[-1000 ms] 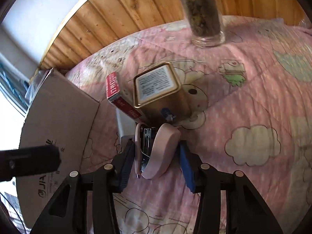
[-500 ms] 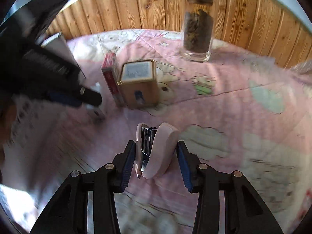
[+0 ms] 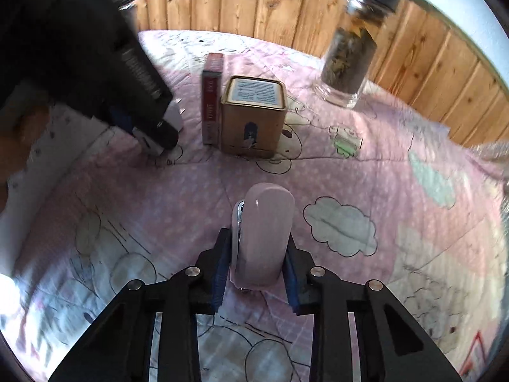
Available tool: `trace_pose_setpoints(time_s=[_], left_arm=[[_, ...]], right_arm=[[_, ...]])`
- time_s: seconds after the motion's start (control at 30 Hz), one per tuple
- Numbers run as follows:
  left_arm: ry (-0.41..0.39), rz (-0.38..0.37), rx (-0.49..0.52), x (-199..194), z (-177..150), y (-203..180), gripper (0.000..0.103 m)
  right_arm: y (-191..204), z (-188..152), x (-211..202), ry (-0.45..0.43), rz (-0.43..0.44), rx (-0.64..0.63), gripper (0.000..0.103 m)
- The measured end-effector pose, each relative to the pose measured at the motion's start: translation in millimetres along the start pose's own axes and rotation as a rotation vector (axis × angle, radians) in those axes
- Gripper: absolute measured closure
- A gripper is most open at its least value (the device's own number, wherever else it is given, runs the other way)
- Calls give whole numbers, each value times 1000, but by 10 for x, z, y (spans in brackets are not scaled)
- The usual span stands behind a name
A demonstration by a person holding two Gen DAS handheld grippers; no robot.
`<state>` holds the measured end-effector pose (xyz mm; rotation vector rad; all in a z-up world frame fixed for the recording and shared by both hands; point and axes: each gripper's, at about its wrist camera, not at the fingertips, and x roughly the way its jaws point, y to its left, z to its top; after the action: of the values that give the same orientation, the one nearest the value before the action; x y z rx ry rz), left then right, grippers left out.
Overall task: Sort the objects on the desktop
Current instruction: 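Grasp the white charger plug with the left gripper while the right gripper grasps the pink stapler, then carry the charger plug and pink stapler over the cardboard box with both grippers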
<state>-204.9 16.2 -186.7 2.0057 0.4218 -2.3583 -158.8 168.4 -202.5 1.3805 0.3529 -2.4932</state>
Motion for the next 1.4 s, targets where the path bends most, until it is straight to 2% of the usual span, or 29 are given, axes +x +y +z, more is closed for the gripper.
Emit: trace_pose_setpoints(time_s=[0.23, 0.47, 0.73, 0.8, 1.07, 1.4], left_arm=[[-13, -37, -3, -180, -157, -23, 82], [-28, -64, 31, -408, -405, -120, 82], [-61, -73, 84, -737, -679, -149, 82], [-68, -69, 91, -717, -672, -198, 82], [-131, -59, 148, -1051, -934, -281, 82], [-185, -82, 163, -1385, -1171, -276, 82]], right_arm=[[-262, -54, -113, 34, 117, 169, 72], [-354, -221, -286, 46, 145, 262, 72], [-103, -437, -553, 60, 163, 237, 72], [0, -484, -644, 55, 168, 225, 72], [165, -433, -818, 16, 168, 184, 72], [271, -466, -1087, -20, 164, 175, 72]])
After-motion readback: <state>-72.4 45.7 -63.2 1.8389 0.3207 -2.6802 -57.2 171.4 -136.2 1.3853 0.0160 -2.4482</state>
